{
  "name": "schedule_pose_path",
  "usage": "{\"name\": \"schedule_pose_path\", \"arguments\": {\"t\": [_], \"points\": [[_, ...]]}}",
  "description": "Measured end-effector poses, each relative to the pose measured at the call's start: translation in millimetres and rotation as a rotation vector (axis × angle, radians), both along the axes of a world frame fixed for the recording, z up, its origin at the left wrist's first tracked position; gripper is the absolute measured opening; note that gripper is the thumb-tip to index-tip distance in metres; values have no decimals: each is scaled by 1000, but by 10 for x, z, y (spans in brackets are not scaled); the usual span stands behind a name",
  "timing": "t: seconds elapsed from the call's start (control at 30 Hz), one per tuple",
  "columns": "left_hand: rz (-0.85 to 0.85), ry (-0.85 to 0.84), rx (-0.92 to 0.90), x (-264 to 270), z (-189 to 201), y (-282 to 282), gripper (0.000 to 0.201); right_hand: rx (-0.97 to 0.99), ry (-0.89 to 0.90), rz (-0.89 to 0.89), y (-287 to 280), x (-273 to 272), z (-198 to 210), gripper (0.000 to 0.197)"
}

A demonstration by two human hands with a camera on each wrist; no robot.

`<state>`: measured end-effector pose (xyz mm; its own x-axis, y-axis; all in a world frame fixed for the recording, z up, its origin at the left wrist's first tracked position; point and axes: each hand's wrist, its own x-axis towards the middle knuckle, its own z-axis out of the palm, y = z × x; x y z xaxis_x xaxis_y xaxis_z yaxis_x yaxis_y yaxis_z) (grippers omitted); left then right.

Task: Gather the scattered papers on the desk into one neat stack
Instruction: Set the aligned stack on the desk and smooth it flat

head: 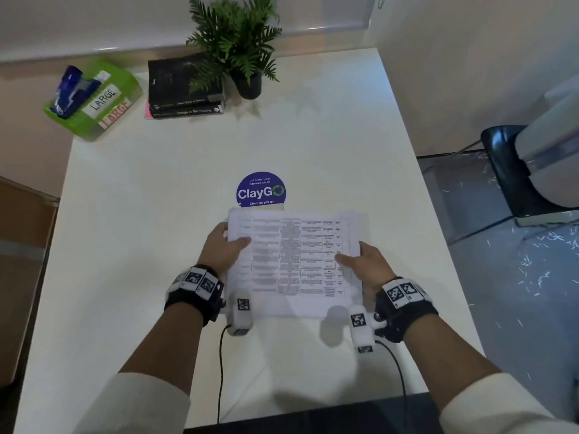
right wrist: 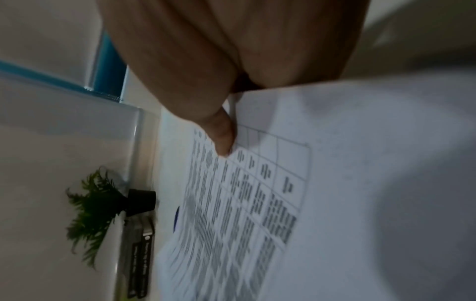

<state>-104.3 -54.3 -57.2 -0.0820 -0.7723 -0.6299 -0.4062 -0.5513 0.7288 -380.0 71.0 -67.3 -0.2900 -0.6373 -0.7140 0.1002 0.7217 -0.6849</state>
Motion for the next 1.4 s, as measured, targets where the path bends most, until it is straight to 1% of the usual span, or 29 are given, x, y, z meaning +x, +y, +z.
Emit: {"name": "schedule_pose_path", "arguments": {"t": [0.07,0.13,0.17,0.23,0.27,0.3,0.37,0.4,0.47,0.5,0.53,0.57,0.6,0.63,0.67,0.7,0.73,0.77,0.8,0.87,0.93,0.97,1.03,1.13,1.2,1.27,1.33,1.4], "points": [[-9,-165,-8,30,25,-122,53,7,-105,-182,-10,47,-42,31],[-75,-393,-32,111,60,-156,62,31,-214,-373,5,156,-73,34],[-96,-499,-58,145,80,-141,67,43,-262,-426,25,237,-60,35],[-94,-666,-117,141,119,-46,76,31,-384,-443,83,441,-6,30],[-68,-681,-128,99,134,26,79,12,-475,-451,119,559,17,29],[-49,-640,-121,35,147,104,80,1,-547,-462,148,672,49,31],[-56,-520,-53,-116,138,270,80,35,-586,-430,191,889,99,32],[-72,-488,-18,-172,108,329,77,88,-563,-385,208,957,86,29],[-87,-483,34,-273,101,391,72,236,-525,-219,263,999,163,22],[-89,-497,56,-292,106,388,74,314,-526,-123,291,961,227,27],[-97,-523,71,-288,106,377,77,360,-514,-17,326,885,285,37],[-115,-556,75,-271,113,360,80,368,-446,76,345,752,322,50],[-137,-584,69,-244,112,341,81,333,-280,149,335,584,366,52],[-157,-598,59,-217,120,326,80,267,-27,221,296,419,438,42],[-175,-599,48,-202,110,319,78,203,262,273,234,272,480,34],[-193,-591,42,-201,114,323,77,161,505,300,148,162,544,32],[-209,-578,40,-214,116,329,77,132,624,312,38,90,571,33],[-224,-559,39,-244,125,335,80,107,662,330,-63,45,565,37],[-233,-531,33,-281,135,337,83,111,660,380,-162,36,519,43],[-242,-486,25,-338,141,333,91,91,604,496,-322,112,464,49],[-258,-477,23,-361,108,321,93,69,578,581,-391,239,375,34],[-263,-476,21,-354,90,313,93,67,592,617,-398,300,348,28],[-274,-483,10,-312,95,300,90,98,613,662,-369,401,276,29],[-314,-471,-26,-180,90,313,88,129,624,688,-256,528,222,26],[-350,-449,-28,-110,51,306,86,139,653,688,-177,629,243,21],[-371,-437,-23,-67,15,290,85,191,683,702,-148,715,333,18],[-391,-438,-38,-18,12,275,84,262,678,693,-189,733,428,24],[-411,-490,-9,-13,120,212,82,327,686,684,-309,682,552,27]]}}
